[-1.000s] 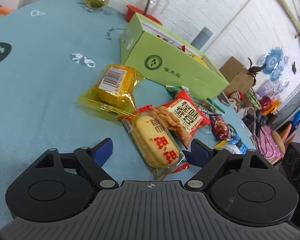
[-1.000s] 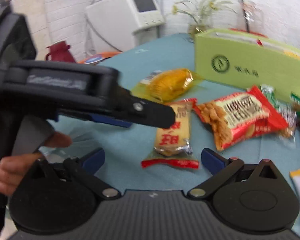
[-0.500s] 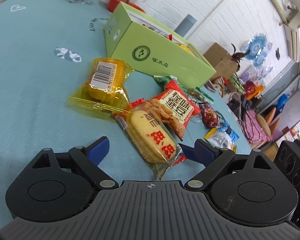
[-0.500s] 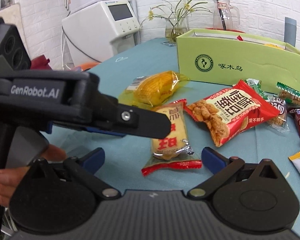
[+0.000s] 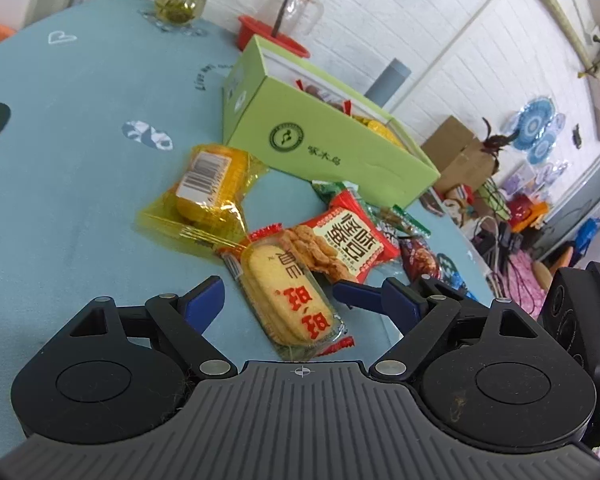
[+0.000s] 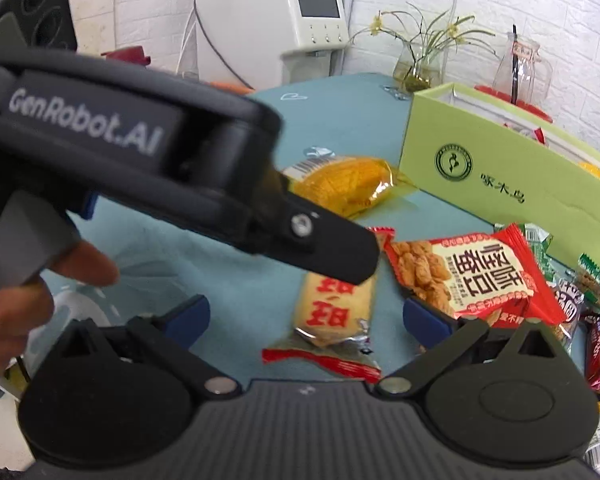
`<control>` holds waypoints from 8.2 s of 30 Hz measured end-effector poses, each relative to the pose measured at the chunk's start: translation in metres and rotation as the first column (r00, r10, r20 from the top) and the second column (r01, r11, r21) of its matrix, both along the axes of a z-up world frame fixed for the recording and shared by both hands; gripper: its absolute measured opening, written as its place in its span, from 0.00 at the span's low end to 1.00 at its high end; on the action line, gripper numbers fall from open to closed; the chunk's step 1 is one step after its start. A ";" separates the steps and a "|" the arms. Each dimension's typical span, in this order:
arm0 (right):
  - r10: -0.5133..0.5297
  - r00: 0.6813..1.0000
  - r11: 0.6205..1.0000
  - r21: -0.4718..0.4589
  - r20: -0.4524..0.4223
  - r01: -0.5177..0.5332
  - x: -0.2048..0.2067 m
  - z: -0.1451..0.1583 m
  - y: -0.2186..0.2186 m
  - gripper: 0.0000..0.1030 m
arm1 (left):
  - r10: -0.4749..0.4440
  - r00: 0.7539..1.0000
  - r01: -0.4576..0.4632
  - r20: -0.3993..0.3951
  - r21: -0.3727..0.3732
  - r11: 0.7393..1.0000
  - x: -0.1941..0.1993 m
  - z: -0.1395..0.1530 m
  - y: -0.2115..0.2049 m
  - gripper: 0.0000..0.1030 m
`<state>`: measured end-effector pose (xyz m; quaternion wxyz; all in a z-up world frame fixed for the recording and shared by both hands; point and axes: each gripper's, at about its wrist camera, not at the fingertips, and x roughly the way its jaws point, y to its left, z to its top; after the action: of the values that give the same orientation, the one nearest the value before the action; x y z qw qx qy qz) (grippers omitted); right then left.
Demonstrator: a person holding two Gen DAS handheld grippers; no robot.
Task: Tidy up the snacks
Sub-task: 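Grasp the red-printed cake packet with the left gripper, then carry the cake packet over the lime-green box and open the left gripper, then grasp the yellow bread bag with the left gripper, then lift the yellow bread bag into the lime-green box and release, then grasp the red bean-snack bag with the left gripper, then drop the red bean-snack bag into the lime-green box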
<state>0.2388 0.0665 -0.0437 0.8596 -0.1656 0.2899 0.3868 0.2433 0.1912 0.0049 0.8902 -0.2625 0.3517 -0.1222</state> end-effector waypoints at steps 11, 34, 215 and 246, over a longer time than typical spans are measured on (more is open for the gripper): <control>-0.042 0.994 0.979 0.195 -0.098 0.061 -0.008 -0.003 -0.044 0.59 | -0.029 0.998 0.036 -0.062 0.117 0.992 0.004 -0.012 -0.029 0.27; -0.059 0.991 0.975 0.220 0.121 0.031 0.163 0.088 -0.009 0.72 | -0.010 0.991 -0.017 0.134 0.195 0.981 0.188 0.090 -0.015 0.14; -0.216 0.974 0.965 0.142 -0.062 0.223 -0.011 -0.007 -0.066 0.91 | -0.137 0.990 0.140 -0.029 0.201 0.969 0.021 -0.006 -0.056 0.52; -0.246 0.963 0.942 0.258 0.107 0.212 0.161 0.098 -0.071 0.74 | -0.107 0.987 0.087 0.116 0.165 0.983 0.210 0.105 -0.068 0.08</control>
<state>0.3999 -0.0044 0.0542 0.9306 -0.0498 0.1973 0.3043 0.4532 0.1236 0.1100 0.9215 -0.1652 0.3163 -0.1531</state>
